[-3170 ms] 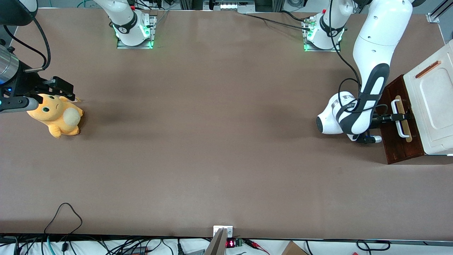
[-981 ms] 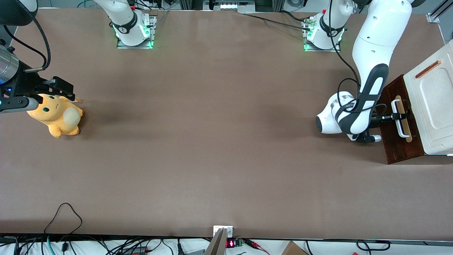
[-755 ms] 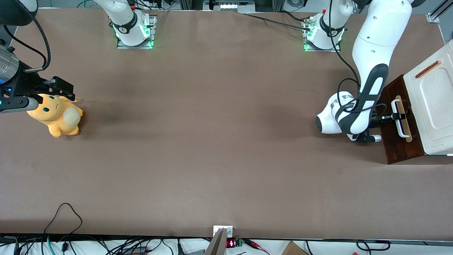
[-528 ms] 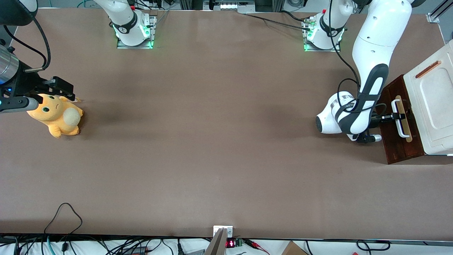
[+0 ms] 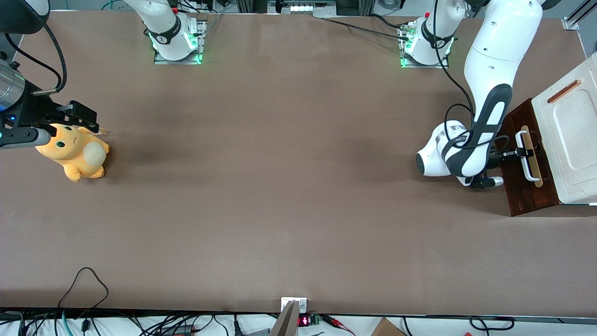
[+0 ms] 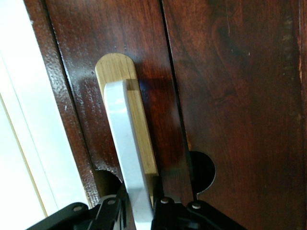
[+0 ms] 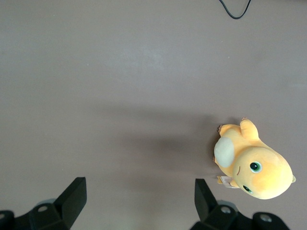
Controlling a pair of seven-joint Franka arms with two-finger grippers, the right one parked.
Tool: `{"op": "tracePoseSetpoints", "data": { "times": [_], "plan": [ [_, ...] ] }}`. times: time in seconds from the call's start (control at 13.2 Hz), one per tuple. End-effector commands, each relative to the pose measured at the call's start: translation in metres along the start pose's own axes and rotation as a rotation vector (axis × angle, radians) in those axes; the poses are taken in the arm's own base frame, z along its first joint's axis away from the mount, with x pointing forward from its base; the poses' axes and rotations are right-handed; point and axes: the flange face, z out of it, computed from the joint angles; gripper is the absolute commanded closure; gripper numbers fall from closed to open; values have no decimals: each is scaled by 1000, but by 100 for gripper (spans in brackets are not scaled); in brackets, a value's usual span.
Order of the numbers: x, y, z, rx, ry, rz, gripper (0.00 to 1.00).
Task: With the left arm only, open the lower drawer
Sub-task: 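Close the left gripper around the white bar handle, then pull the handle with the left gripper to slide the drawer out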
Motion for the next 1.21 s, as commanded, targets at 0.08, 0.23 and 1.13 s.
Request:
{"op": "tracePoseSetpoints", "data": {
  "times": [0.08, 0.23, 1.13],
  "plan": [
    [-8, -2, -12, -5, -22, 8, 80],
    [-11, -1, -17, -14, -34, 9, 80],
    [-23, 1, -54, -33, -46, -8, 81]
  ]
}}
